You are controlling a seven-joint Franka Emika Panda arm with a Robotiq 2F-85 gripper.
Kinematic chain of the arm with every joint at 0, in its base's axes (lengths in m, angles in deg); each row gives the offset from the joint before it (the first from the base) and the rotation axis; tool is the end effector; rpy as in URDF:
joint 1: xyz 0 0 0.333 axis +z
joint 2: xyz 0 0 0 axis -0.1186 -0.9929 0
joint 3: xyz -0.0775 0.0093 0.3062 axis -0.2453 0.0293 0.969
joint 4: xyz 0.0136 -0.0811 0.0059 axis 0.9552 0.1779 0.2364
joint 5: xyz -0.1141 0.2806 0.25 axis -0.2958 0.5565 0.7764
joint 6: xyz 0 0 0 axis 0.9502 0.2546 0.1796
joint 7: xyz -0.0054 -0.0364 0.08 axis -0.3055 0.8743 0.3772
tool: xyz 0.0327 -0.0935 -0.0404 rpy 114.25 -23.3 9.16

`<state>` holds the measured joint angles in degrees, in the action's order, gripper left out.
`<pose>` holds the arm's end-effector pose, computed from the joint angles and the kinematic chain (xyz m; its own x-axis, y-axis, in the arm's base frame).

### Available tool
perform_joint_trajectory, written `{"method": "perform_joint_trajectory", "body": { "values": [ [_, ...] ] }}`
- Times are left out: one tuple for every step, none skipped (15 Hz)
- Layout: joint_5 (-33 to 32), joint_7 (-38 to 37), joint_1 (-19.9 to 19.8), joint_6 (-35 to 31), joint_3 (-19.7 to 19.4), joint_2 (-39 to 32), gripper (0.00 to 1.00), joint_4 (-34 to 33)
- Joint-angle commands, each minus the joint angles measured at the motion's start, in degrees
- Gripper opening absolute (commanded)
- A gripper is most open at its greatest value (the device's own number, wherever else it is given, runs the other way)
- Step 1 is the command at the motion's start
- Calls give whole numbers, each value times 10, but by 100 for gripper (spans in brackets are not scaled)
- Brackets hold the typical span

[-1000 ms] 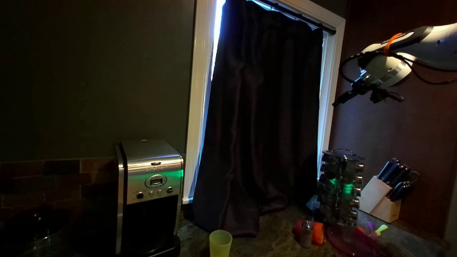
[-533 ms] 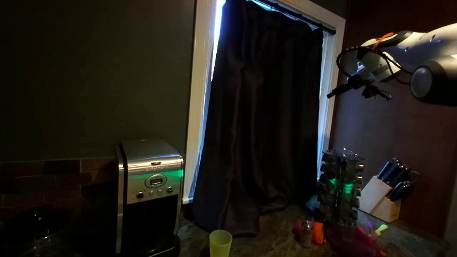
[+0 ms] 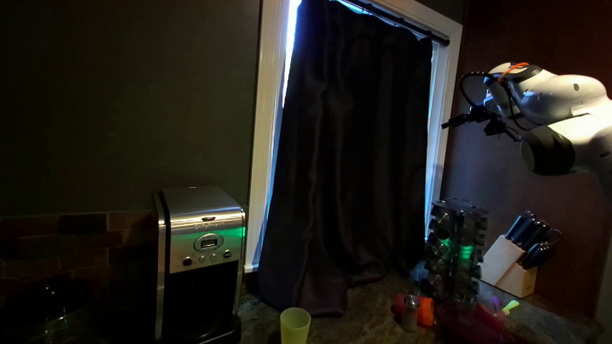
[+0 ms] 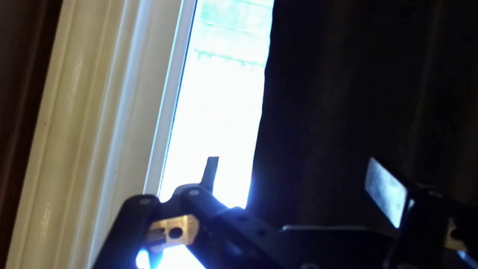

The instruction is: Open the curtain.

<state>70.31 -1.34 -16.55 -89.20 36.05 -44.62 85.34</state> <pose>0.5318 -0.4803 0.7271 0.3530 0.2087 0.9120 0.0738 -0.9780 0.1952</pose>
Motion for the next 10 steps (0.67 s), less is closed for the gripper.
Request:
{"method": "perform_joint_trajectory", "body": {
  "values": [
    [61, -20, -64, 12, 32, -85, 100, -126],
    [69, -19, -74, 14, 40, -99, 100, -147],
    [76, -19, -81, 15, 49, -111, 100, -163],
    [81, -18, -87, 19, 58, -121, 100, -177],
    [86, -16, -91, 19, 66, -130, 100, -189],
    [86, -14, -94, 20, 72, -138, 96, -200],
    [20, -9, -120, -7, 161, -124, 84, -190],
    [13, -8, -129, -11, 182, -133, 72, -203],
    [2, -16, -140, -10, 211, -139, 70, -213],
    [-8, -18, -151, -9, 236, -146, 63, -225]
  ]
}}
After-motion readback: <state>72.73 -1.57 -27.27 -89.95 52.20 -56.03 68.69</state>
